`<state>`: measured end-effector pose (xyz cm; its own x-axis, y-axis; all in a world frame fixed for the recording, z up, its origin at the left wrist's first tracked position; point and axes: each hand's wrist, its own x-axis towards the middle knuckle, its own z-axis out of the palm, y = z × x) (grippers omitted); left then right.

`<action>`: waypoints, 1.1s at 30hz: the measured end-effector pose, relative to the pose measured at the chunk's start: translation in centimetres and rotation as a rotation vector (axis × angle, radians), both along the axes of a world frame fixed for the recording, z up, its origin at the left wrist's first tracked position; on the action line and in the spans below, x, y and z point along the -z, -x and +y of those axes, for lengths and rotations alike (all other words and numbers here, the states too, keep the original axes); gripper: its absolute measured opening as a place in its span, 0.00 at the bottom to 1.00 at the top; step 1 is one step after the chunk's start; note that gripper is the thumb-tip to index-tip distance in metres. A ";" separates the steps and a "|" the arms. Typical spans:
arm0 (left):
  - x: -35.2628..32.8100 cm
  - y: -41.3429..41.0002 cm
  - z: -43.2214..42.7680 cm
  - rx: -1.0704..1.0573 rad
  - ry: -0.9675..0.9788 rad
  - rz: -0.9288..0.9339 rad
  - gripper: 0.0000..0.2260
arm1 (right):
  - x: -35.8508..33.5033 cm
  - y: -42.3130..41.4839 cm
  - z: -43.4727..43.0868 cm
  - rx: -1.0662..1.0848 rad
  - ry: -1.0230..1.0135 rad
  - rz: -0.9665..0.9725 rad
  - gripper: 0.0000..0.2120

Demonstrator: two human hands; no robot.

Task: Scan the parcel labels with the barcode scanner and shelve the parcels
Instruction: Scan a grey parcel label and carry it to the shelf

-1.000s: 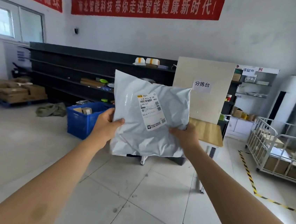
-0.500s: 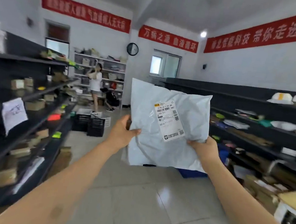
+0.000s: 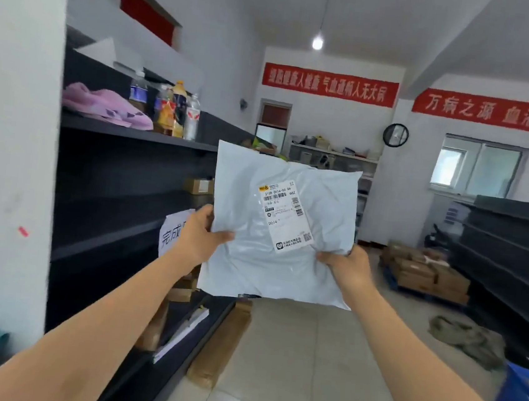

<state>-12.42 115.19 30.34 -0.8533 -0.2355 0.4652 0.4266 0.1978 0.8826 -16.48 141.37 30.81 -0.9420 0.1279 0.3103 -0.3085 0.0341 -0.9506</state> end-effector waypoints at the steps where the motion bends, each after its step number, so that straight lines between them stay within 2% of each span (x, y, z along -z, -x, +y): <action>1: 0.4 1.2 -1.4 -0.049 0.017 -0.020 0.18 | 0.3 2.5 -1.6 -0.046 -0.007 -0.008 0.17; 7: 3.3 7.6 -10.4 -0.332 -0.027 -0.101 0.13 | 2.3 15.9 -13.2 -0.357 -0.088 -0.006 0.15; 14: 2.8 14.4 -19.7 -0.684 -0.002 -0.146 0.12 | 1.2 29.0 -27.5 -0.695 -0.162 0.063 0.21; 19: 3.9 16.7 -25.9 -0.939 0.039 -0.241 0.09 | 2.0 34.7 -38.6 -0.880 -0.221 0.071 0.22; 23: 4.8 18.9 -30.8 -1.251 0.282 -0.491 0.08 | 4.1 36.9 -46.8 -0.989 -0.230 0.071 0.21; 25: 4.5 20.4 -33.0 -1.433 0.426 -0.646 0.13 | 4.6 37.7 -50.8 -1.013 -0.258 0.078 0.23; 27: 4.1 21.9 -35.5 -1.522 0.493 -0.842 0.22 | 5.0 38.6 -54.6 -1.038 -0.347 0.060 0.30; 30: 4.0 23.3 -38.8 -1.545 0.508 -1.192 0.35 | 5.4 39.6 -59.2 -1.143 -0.636 -0.008 0.43; 31: 4.4 23.6 -39.5 -1.517 0.532 -1.277 0.36 | 5.7 39.8 -60.2 -1.162 -0.727 -0.011 0.44; 33: 5.3 24.1 -40.1 -1.424 0.562 -1.378 0.32 | 6.3 40.3 -61.2 -1.169 -0.813 0.010 0.39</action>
<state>-36.50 75.12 25.07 -0.0157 -0.9982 0.0576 -0.9873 0.0246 0.1570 -56.80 80.21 24.55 -0.3771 -0.9233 -0.0731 -0.5457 0.2852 -0.7879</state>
